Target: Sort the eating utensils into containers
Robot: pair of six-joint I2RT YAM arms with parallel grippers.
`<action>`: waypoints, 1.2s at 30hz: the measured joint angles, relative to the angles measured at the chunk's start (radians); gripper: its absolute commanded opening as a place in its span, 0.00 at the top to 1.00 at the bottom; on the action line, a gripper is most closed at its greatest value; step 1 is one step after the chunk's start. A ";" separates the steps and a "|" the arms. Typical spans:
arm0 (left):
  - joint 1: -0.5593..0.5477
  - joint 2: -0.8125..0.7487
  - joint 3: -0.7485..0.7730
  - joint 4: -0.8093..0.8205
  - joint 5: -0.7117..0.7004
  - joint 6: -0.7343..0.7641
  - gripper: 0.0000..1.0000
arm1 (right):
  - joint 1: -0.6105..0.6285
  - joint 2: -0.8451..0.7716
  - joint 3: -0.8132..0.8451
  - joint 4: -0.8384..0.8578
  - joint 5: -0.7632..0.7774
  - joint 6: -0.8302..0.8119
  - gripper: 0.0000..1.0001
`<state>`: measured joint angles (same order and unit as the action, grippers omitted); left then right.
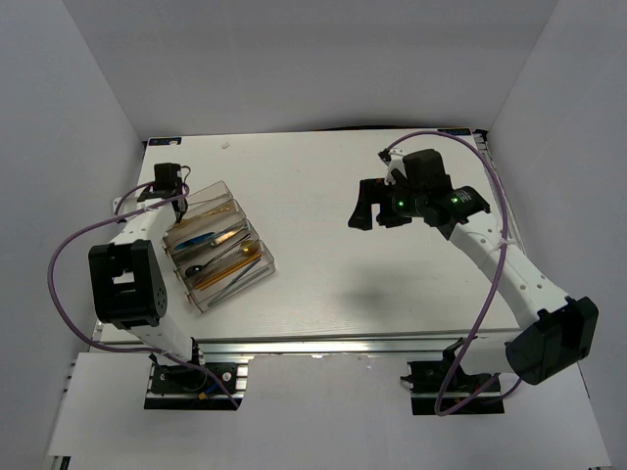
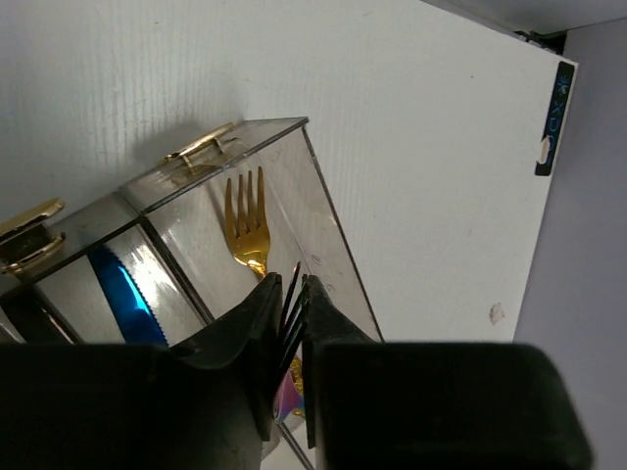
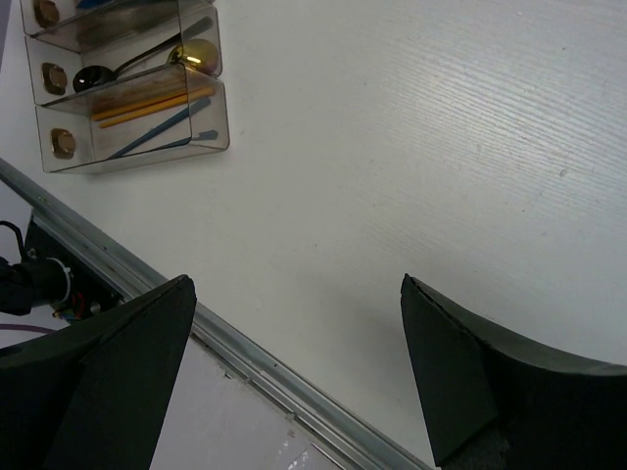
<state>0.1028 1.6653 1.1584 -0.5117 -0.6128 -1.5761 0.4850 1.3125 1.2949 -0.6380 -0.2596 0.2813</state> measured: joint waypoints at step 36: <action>-0.101 -0.179 0.294 -0.238 0.126 0.959 0.02 | 0.007 -0.104 0.080 -0.049 0.313 -0.002 0.11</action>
<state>0.0021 1.4860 1.4521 -0.7502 -0.4870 -0.6174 0.4923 1.2083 1.3750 -0.6872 0.0532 0.2798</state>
